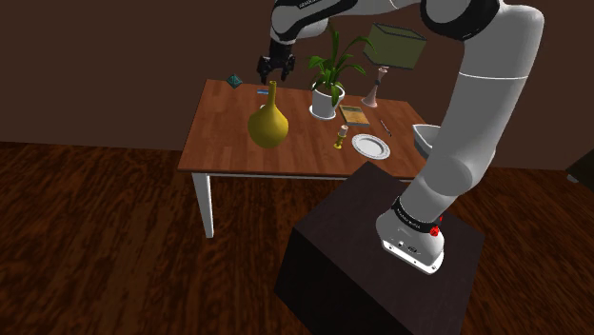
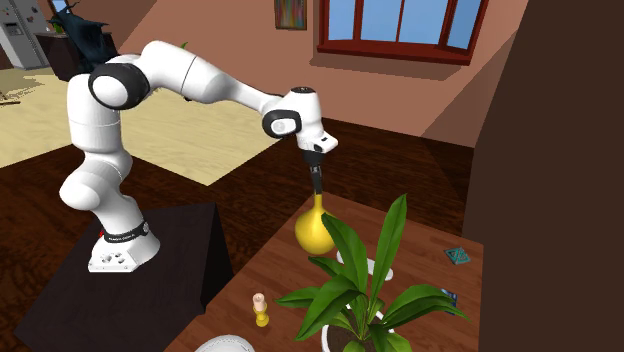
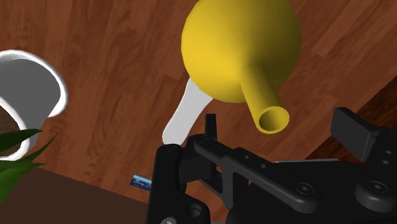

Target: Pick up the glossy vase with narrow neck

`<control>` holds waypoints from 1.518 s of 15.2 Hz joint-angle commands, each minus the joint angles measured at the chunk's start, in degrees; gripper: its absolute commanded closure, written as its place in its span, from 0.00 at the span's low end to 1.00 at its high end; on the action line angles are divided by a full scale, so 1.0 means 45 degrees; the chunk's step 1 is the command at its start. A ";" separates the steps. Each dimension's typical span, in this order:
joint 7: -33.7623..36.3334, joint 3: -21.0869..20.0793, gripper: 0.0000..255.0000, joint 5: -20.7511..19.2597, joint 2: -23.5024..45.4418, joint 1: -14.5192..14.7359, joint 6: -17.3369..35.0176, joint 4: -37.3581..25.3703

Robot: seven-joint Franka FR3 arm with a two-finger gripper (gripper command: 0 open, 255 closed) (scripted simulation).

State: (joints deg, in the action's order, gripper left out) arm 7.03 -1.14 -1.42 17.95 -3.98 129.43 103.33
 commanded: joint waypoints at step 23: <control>0.0006 -0.0001 1.00 0.0006 -0.0067 0.0002 -0.0238 -0.0183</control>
State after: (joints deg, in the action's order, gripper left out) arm 7.11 -1.15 -1.43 18.06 -3.94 129.14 102.99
